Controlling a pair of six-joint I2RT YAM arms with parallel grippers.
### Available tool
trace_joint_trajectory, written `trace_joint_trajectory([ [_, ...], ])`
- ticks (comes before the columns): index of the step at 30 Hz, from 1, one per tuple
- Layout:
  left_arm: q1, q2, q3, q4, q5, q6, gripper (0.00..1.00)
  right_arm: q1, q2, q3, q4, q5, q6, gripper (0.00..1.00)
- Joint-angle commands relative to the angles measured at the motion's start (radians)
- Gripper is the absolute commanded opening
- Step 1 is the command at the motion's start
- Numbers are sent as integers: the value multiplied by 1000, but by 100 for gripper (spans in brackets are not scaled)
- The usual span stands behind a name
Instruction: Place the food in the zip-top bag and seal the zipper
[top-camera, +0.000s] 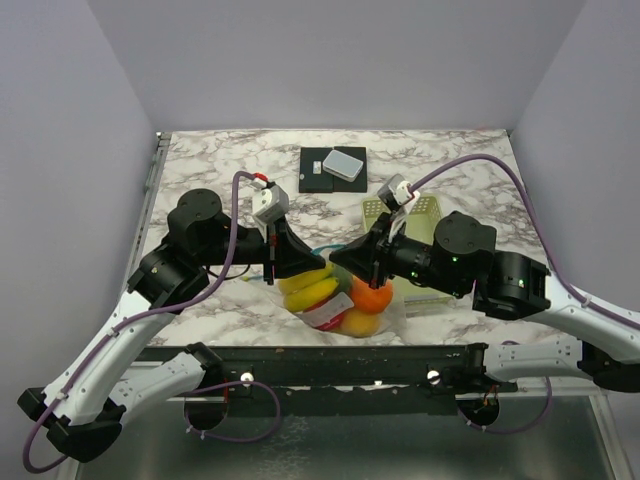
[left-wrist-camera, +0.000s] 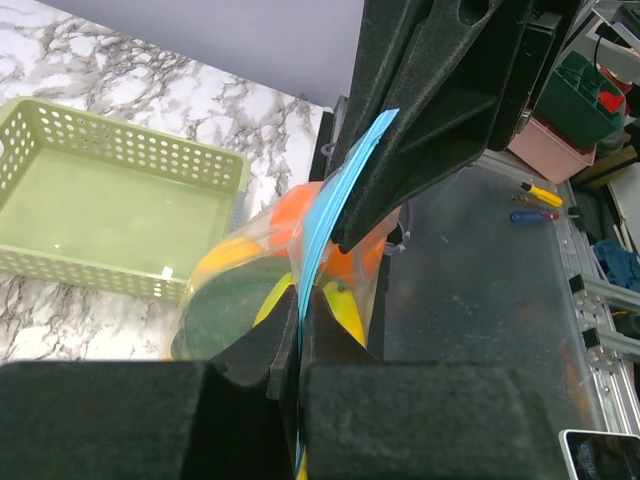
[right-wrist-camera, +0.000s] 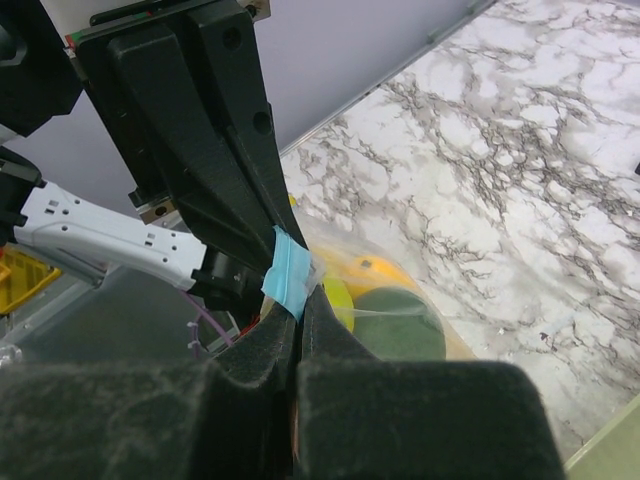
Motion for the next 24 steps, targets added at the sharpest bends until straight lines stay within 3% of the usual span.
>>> trace_joint_trajectory([
  [1, -2, 1, -1, 11, -79, 0, 0, -3, -41, -6, 58, 24, 18, 1],
  [6, -2, 8, 8, 11, -149, 8, 0, -3, -83, -28, 30, 85, 27, 13],
  [11, -2, 18, 17, 11, -253, 23, 0, -2, -138, -63, -6, 176, 43, 36],
  [13, -3, 28, 17, 11, -307, 26, 0, -3, -166, -85, -13, 216, 50, 41],
  [24, -2, 78, 55, -4, -645, 131, 0, -2, -264, -155, -87, 374, 87, 49],
])
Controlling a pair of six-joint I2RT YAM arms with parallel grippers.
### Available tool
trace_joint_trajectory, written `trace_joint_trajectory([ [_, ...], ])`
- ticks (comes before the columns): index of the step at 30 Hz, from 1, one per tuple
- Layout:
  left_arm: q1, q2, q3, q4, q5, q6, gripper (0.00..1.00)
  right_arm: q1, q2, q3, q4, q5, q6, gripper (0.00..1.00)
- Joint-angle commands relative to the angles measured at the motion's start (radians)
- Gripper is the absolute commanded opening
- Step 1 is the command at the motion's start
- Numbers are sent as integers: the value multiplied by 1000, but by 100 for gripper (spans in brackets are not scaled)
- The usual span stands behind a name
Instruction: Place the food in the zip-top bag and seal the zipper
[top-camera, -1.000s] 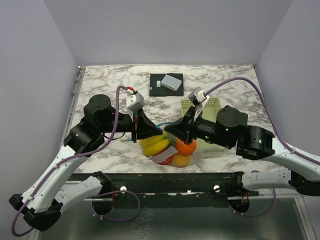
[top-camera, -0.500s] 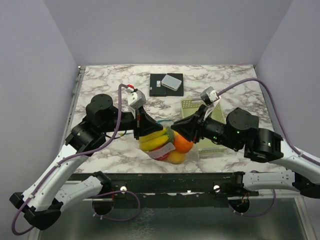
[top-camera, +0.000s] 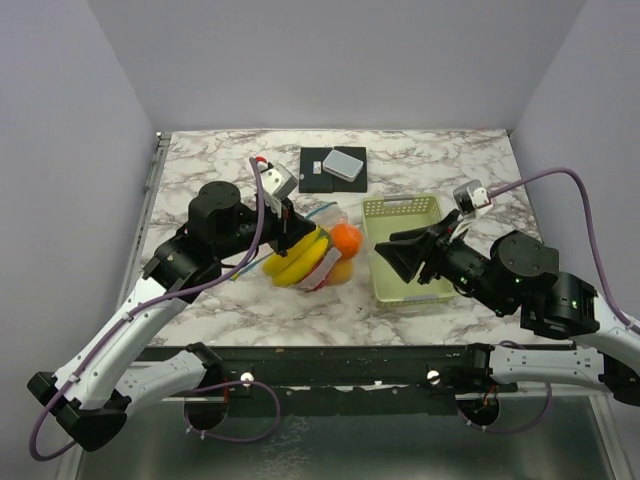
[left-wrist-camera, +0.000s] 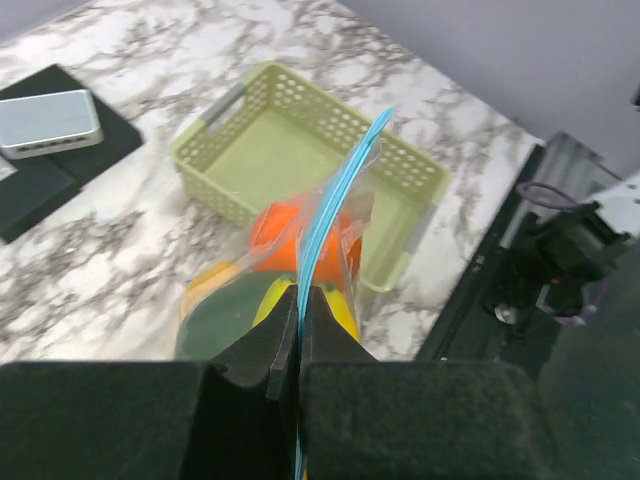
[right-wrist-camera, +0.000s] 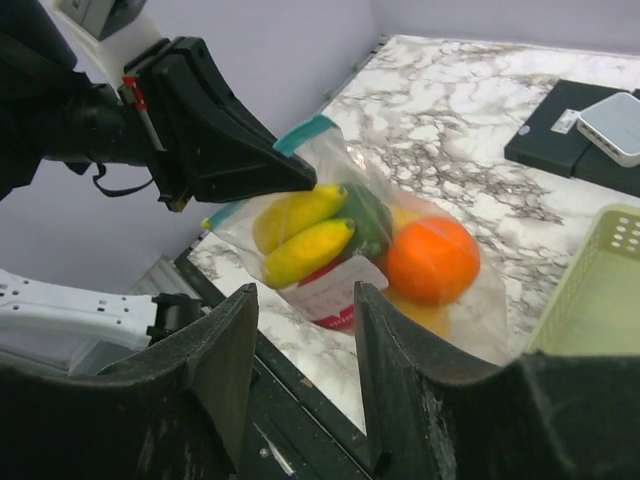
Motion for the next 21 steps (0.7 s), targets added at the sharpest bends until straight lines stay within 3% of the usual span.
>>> trace_joint_trajectory([
  [1, 4, 18, 57, 18, -272, 90, 0, -3, -31, -41, -50, 106, 27, 49],
  [14, 3, 163, 86, 49, -703, 293, 0, -3, -31, -94, -51, 170, 21, 55],
  [21, 5, 241, 71, 168, -834, 425, 0, -3, -19, -106, -47, 175, -4, 59],
])
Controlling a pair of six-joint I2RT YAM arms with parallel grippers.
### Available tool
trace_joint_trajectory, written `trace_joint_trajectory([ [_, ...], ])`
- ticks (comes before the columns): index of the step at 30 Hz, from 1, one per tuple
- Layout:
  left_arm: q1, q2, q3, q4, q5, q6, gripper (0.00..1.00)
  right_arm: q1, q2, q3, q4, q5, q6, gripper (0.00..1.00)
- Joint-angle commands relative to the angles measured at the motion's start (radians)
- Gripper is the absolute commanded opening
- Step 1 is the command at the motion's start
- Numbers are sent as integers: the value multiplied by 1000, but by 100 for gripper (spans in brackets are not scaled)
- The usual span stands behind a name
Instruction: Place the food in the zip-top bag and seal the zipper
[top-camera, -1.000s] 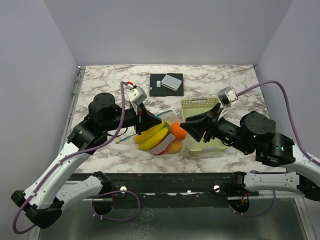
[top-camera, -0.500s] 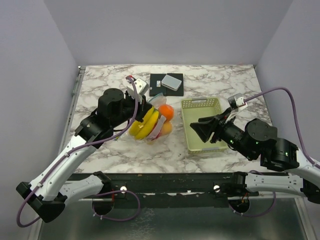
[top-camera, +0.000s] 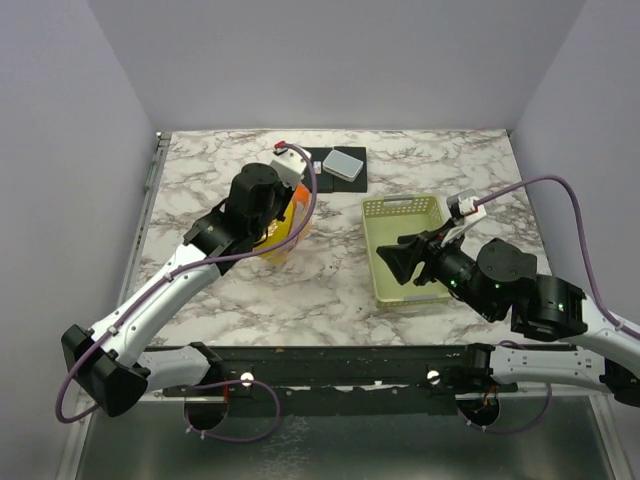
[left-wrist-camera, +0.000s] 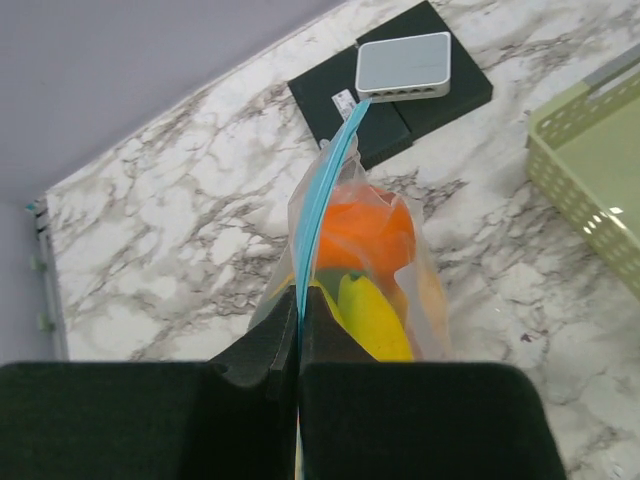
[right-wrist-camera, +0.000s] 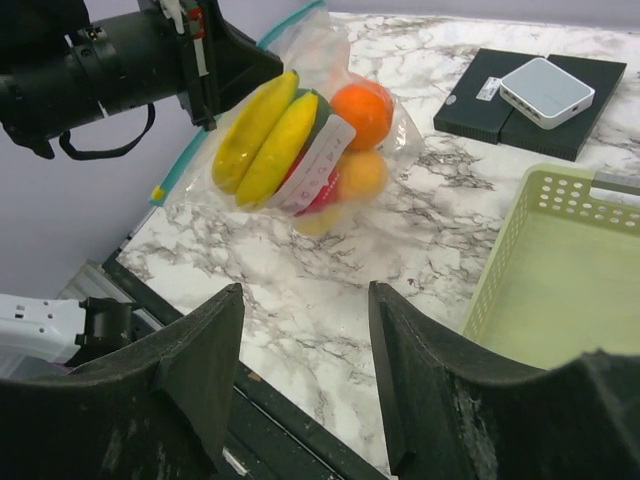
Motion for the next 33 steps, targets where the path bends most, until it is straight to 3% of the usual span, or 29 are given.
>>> trace_joint_trajectory([
  [1, 4, 49, 25, 157, -146, 137, 0, -3, 5, -16, -9, 33, -25, 59],
  [4, 4, 109, 30, 172, -161, 153, 0, -3, 0, -15, -14, 31, -29, 59],
  [11, -5, 190, -31, 182, -44, 64, 0, -3, -28, -27, -18, 26, -30, 60],
  [23, -70, 144, -173, 199, 220, -148, 0, -3, -54, -30, -60, 19, -11, 61],
  [33, -190, 137, -272, 199, 236, -330, 0, -3, -76, -37, -101, 6, 13, 62],
])
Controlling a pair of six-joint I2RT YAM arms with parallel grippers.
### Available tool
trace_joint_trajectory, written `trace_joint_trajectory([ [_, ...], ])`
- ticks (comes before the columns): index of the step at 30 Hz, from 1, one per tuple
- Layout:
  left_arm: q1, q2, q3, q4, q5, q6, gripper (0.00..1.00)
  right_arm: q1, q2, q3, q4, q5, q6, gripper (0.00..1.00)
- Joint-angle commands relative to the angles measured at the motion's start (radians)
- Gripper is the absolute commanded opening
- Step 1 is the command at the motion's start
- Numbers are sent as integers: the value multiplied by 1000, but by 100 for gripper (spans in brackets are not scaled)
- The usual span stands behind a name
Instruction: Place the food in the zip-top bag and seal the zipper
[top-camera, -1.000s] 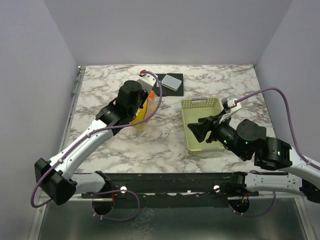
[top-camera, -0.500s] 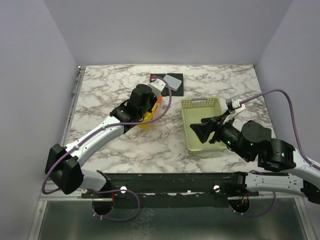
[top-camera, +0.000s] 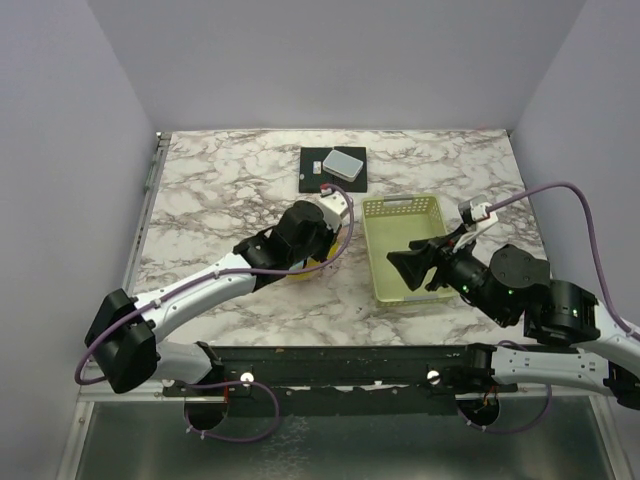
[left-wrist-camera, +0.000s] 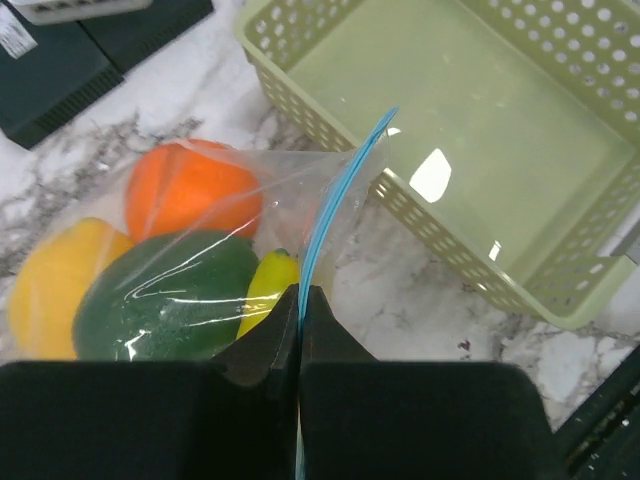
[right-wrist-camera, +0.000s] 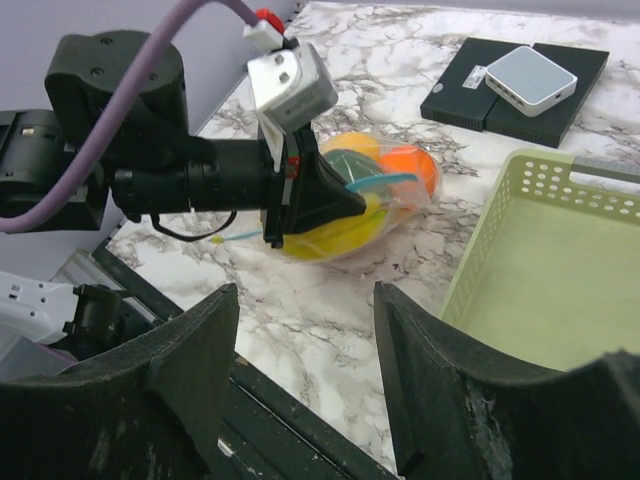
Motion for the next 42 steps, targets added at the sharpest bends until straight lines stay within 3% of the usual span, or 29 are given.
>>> trace_joint_trajectory([
  [1, -40, -22, -79, -36, 20, -130, 0, -3, -17, -13, -48, 3, 23, 62],
  [15, -69, -34, -257, 29, -111, -289, 0, -3, -28, -58, -62, 1, 29, 66],
  [24, -70, -30, -276, 66, -139, -328, 45, -2, -7, -131, -79, 32, 63, 77],
  [30, -69, -65, -268, 66, -113, -331, 66, -3, 20, -167, -84, 73, 74, 82],
  [32, -70, -80, -261, 63, -96, -331, 81, -3, 32, -178, -79, 92, 75, 83],
  [33, -69, -89, -257, 63, -88, -332, 94, -3, 41, -183, -78, 101, 77, 84],
  [34, -70, -98, -251, 60, -82, -332, 98, -3, 51, -187, -77, 110, 78, 85],
  [42, -70, -166, -165, -23, -76, -318, 99, -14, 175, -182, -80, 143, 91, 88],
])
